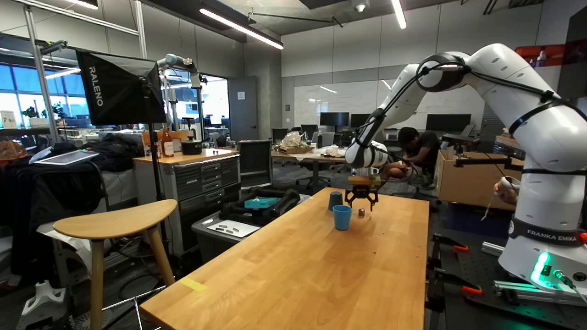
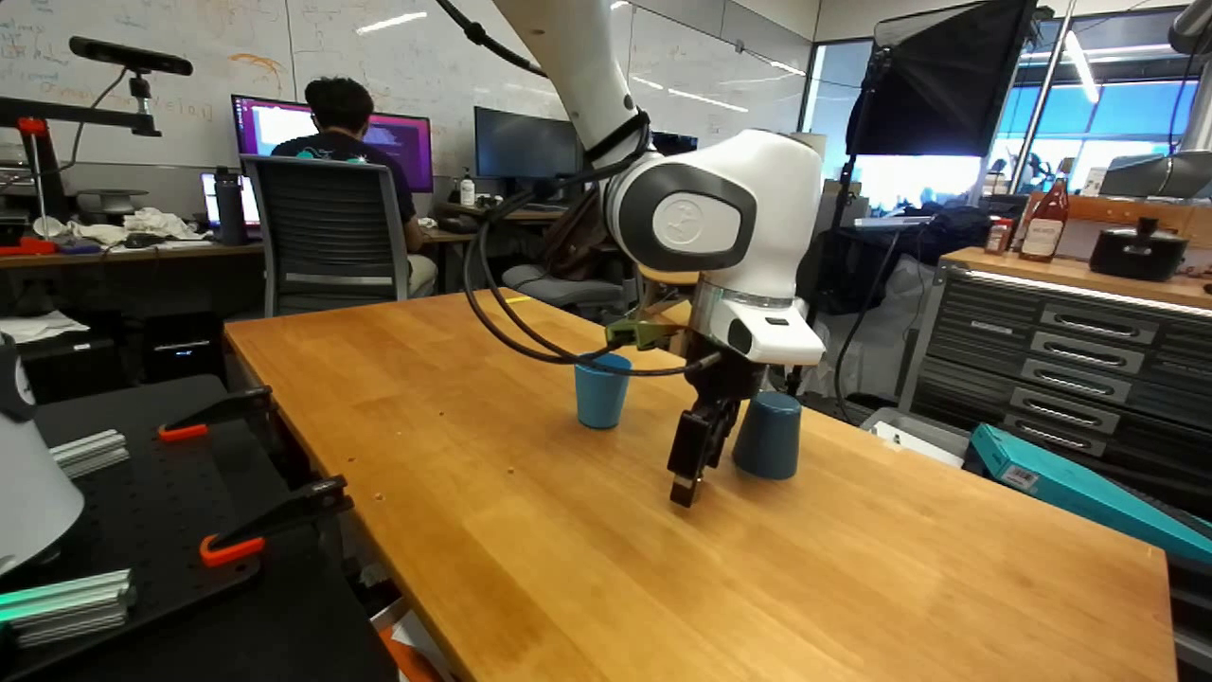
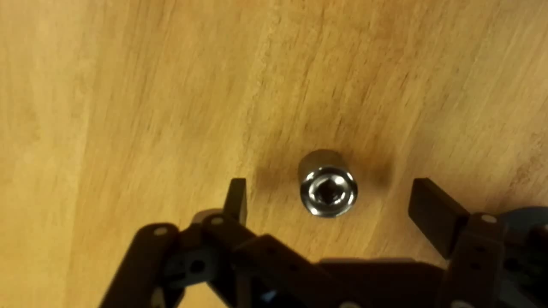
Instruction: Put the ring in the cup
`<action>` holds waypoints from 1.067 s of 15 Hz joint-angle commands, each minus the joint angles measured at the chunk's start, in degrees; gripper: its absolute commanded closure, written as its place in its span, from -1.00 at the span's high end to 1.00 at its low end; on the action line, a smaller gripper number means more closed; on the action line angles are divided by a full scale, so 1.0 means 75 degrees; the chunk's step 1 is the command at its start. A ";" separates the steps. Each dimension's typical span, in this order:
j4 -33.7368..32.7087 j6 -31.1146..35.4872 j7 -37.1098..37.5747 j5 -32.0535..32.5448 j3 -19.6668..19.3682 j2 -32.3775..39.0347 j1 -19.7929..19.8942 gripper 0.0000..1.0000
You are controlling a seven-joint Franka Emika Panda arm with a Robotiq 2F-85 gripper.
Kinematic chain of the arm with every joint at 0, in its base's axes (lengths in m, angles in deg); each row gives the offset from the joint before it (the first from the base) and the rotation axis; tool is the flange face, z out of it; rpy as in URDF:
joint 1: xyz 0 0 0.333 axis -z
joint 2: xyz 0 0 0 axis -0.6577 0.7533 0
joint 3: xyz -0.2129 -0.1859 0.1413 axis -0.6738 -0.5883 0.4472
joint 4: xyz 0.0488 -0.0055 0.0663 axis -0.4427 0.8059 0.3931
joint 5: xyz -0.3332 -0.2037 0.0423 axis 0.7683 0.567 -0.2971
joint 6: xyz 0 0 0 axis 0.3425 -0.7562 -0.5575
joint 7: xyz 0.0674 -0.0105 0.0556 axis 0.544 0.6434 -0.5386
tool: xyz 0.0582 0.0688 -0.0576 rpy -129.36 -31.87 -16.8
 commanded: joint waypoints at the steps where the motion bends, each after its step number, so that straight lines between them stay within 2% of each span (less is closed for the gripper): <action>1: 0.0145 -0.0020 -0.0238 -0.0144 0.0032 -0.0133 -0.0050 0.32; 8: 0.0167 -0.0094 -0.0276 -0.0106 -0.0019 -0.0240 -0.0051 -0.77; 9: 0.0224 -0.0128 -0.0301 -0.0090 -0.0022 -0.0337 -0.0062 -0.87; 16: 0.1093 -0.1160 -0.1080 0.0126 0.0085 -0.2201 -0.0383 -0.84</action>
